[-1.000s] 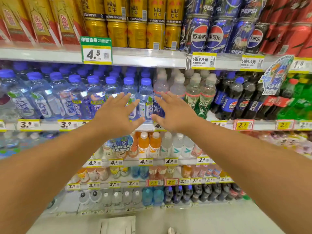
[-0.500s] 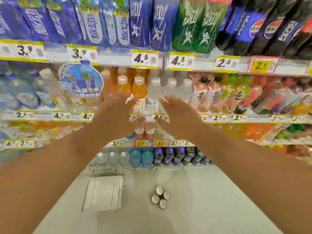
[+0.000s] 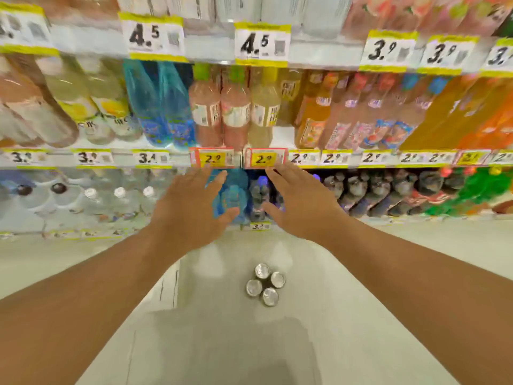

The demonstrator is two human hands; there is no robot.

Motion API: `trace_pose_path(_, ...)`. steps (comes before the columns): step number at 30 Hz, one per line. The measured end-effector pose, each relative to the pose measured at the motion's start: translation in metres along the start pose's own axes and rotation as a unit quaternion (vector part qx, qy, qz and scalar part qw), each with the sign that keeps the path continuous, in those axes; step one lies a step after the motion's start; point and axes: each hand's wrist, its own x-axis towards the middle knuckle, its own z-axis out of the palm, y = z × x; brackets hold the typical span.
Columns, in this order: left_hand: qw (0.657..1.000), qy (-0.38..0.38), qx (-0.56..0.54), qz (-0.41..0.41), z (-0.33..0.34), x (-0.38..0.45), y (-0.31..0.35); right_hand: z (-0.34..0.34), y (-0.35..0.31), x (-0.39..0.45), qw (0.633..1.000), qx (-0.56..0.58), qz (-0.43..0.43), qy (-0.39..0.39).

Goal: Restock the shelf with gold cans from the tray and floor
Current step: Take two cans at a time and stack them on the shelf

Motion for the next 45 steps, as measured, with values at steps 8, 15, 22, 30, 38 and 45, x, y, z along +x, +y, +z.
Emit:
trace_pose_path(8,0.998,-0.066,-0.009,-0.008,0.204,-0.007,0.026,0.210,0.019,-0.007,0.999,0.007,-0.002,-0.043)
trace_pose_path(15,0.995,-0.090,-0.038,0.003,0.351,-0.011,0.054,0.346,0.037,-0.007,0.995,0.038,-0.024,-0.084)
trace_pose_path(22,0.988,-0.106,-0.108,0.012,0.421,-0.019,0.068,0.416,0.041,-0.014,0.987,0.083,-0.055,-0.127)
trace_pose_path(30,0.971,-0.138,-0.189,0.037,0.463,-0.042,0.094,0.439,0.045,-0.023,0.959,0.170,-0.012,-0.225)
trace_pose_path(38,0.930,-0.092,-0.349,-0.066,0.486,-0.041,0.111,0.459,0.039,-0.005,0.957,0.197,0.031,-0.211)
trace_pose_path(45,0.905,-0.093,-0.399,-0.117,0.461,-0.049,0.086,0.440,0.027,-0.011,0.942,0.301,0.099,-0.111)
